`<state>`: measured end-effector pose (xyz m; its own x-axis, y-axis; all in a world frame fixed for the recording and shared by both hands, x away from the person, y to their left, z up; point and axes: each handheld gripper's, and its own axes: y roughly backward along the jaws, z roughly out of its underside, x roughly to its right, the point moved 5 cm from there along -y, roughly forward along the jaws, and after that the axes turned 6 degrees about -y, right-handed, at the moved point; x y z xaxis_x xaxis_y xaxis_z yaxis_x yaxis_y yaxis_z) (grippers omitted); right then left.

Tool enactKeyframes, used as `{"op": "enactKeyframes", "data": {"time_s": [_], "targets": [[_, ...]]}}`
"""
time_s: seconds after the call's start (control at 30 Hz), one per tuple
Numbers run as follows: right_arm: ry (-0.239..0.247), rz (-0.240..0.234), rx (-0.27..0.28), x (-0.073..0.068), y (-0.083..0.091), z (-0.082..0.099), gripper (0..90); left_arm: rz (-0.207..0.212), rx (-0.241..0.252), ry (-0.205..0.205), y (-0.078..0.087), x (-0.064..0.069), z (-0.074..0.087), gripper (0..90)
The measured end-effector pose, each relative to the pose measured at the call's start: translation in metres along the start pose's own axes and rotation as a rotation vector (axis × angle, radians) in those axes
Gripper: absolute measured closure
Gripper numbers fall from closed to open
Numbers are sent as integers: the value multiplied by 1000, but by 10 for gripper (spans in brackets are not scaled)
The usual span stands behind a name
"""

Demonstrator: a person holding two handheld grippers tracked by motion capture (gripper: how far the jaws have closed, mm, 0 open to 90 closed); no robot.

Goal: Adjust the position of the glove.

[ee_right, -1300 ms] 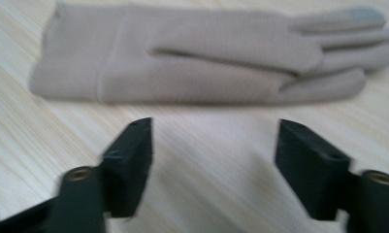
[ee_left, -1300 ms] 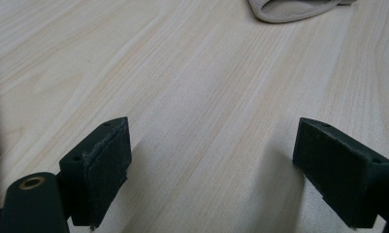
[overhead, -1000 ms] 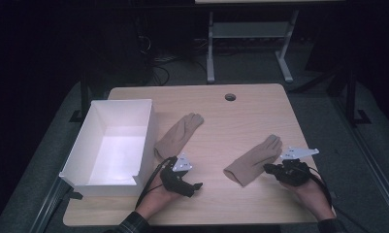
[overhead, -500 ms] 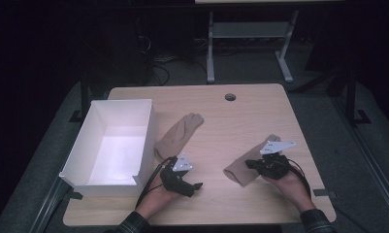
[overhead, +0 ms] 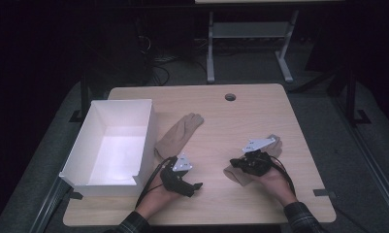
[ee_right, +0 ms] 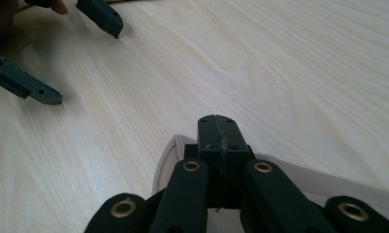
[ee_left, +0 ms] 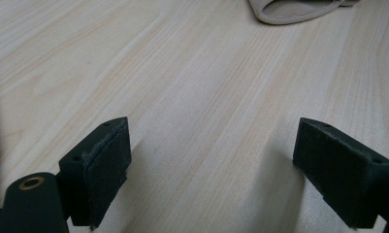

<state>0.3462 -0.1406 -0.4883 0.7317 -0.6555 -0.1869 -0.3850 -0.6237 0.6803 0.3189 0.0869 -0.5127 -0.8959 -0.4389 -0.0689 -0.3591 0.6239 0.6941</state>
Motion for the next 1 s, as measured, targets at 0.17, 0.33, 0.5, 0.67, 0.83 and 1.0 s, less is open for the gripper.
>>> {"op": "enactKeyframes", "data": {"time_s": [0.17,0.33,0.5,0.67,0.83,1.0], "targets": [[2,-5,-22,-1,-6,1,900,0,0,0,0,0,0,130],[15,1,-68,0,-12,8,900,0,0,-1,0,0,0,130],[3,-5,-68,0,-12,10,900,0,0,0,0,0,0,130],[13,-8,-77,-1,-9,12,900,0,0,-1,0,0,0,130],[14,-11,-91,-2,-2,18,900,0,2,-1,0,0,0,130],[8,-14,-95,-2,5,25,900,-3,3,-1,0,0,0,130]]}}
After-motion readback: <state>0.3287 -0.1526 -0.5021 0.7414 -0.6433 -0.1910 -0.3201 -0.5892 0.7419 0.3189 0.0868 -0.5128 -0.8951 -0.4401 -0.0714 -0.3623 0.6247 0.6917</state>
